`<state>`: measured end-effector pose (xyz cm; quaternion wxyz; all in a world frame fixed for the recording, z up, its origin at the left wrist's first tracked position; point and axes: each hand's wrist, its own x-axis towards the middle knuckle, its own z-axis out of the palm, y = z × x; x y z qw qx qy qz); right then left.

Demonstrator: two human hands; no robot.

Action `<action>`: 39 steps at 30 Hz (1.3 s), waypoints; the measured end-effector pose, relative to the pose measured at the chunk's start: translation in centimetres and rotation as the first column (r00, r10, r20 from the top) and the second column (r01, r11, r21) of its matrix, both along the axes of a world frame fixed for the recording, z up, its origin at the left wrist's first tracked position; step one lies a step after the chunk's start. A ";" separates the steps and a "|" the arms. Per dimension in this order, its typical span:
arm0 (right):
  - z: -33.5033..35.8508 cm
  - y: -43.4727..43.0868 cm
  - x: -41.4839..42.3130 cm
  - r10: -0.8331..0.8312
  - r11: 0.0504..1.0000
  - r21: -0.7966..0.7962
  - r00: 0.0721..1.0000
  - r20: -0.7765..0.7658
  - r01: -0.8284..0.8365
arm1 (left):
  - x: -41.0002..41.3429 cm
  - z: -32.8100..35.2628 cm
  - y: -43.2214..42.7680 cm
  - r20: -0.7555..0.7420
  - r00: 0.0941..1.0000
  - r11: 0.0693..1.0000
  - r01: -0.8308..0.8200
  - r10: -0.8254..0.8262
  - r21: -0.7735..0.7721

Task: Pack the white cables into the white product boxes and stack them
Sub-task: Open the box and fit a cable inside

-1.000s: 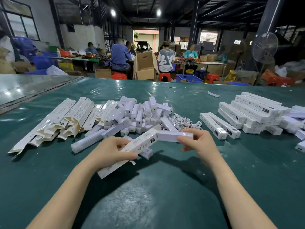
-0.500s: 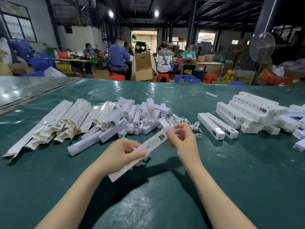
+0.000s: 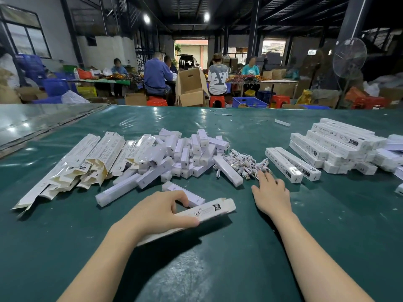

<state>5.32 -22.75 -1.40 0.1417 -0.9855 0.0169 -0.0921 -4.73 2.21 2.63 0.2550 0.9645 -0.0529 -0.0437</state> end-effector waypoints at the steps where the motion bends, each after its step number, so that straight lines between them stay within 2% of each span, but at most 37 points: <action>1: 0.1 0.0 0.0 -0.039 0.999 -0.008 0.999 0.028 0.039 | 0.0 0.0 0.1 0.005 1.000 1.000 0.014 -0.014 0.013; 3: 0.2 -0.1 -0.2 -0.108 0.994 0.005 0.990 0.091 0.108 | -0.1 0.1 0.0 0.015 0.999 0.998 0.033 -0.034 0.045; 5: 0.3 -0.3 -0.5 -0.125 0.990 0.082 0.984 0.124 0.115 | 0.0 0.2 -0.2 0.052 0.998 0.995 0.034 -0.040 0.097; 10: 0.3 -0.1 -1.4 0.035 0.951 0.287 0.964 0.263 -0.113 | 0.2 -0.1 -1.1 0.272 0.958 0.981 0.043 -0.095 0.190; 14: 0.4 0.1 -1.4 0.252 0.928 0.238 0.952 0.172 -0.288 | 0.6 -1.4 -2.1 0.282 0.950 0.976 0.079 -0.135 0.202; 18: 1.2 0.0 -1.8 0.257 0.895 0.339 0.957 0.136 -0.288 | 0.9 -1.9 -2.2 0.301 0.947 0.984 0.065 -0.114 0.168; 22: 2.3 -0.4 -1.6 0.350 0.932 0.114 0.936 -0.042 -0.344 | 1.0 -2.0 -2.1 0.320 0.942 0.987 0.056 -0.103 0.154; 24: 2.4 -0.5 -1.6 0.383 0.921 0.114 0.921 -0.072 -0.374 | 0.9 -1.9 -2.2 0.338 0.934 0.987 0.065 -0.113 0.149; 28: 1.6 0.4 -1.7 0.317 0.890 0.290 0.935 0.162 -0.352 | 0.7 -1.7 -2.4 0.400 0.909 0.988 0.063 -0.114 0.139; 31: 1.7 1.2 -2.0 0.155 0.732 0.605 0.942 0.299 -0.313 | 0.6 -1.6 -2.3 0.420 0.903 0.993 0.046 -0.088 0.108; 33: 2.3 1.7 -2.4 0.046 0.517 0.797 0.940 0.338 -0.312 | 0.6 -1.5 -2.2 0.423 0.903 0.995 0.038 -0.075 0.095; 35: 3.0 2.7 -3.1 0.002 0.311 0.889 0.935 0.355 -0.338 | 0.6 -1.5 -2.3 0.422 0.905 0.997 0.032 -0.061 0.076; 36: 3.2 3.3 -3.4 0.004 0.269 0.894 0.929 0.369 -0.357 | 0.5 -1.4 -2.3 0.422 0.905 0.998 0.030 -0.053 0.061; 39: 2.8 4.9 -4.1 0.091 0.329 0.847 0.907 0.412 -0.418 | 0.4 -1.1 -2.5 0.451 0.892 1.000 0.025 -0.030 0.017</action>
